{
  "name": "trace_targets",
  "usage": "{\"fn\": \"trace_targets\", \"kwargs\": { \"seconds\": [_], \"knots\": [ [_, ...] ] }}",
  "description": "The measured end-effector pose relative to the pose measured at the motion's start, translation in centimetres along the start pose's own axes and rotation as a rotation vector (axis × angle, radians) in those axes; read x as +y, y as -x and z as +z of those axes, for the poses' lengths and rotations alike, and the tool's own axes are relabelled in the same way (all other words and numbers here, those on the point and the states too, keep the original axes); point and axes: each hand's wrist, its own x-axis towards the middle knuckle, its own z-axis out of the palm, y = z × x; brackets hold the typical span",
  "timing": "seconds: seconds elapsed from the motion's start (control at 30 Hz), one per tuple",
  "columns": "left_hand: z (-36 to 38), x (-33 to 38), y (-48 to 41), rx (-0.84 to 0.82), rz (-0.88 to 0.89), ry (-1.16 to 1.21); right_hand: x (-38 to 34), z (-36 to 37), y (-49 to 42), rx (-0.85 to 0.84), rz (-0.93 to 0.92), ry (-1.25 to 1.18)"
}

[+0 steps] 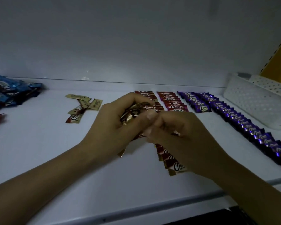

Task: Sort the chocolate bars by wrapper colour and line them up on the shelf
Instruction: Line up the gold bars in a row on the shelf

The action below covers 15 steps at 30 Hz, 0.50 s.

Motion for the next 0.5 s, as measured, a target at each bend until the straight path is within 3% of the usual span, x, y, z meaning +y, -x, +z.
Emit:
{"fn": "trace_targets", "kwargs": {
  "seconds": [0.17, 0.33, 0.5],
  "knots": [
    [-0.3, -0.1, 0.6, -0.091, 0.039, -0.088, 0.1, -2.3, 0.0, 0.171, 0.132, -0.272],
    [-0.4, -0.5, 0.6, -0.058, 0.063, -0.19, 0.4, -2.8, 0.2, 0.156, 0.177, -0.336],
    [-0.2, -0.8, 0.5, -0.105, 0.006, -0.057, 1.1, -2.8, 0.4, 0.116, 0.131, -0.402]
  ]
}}
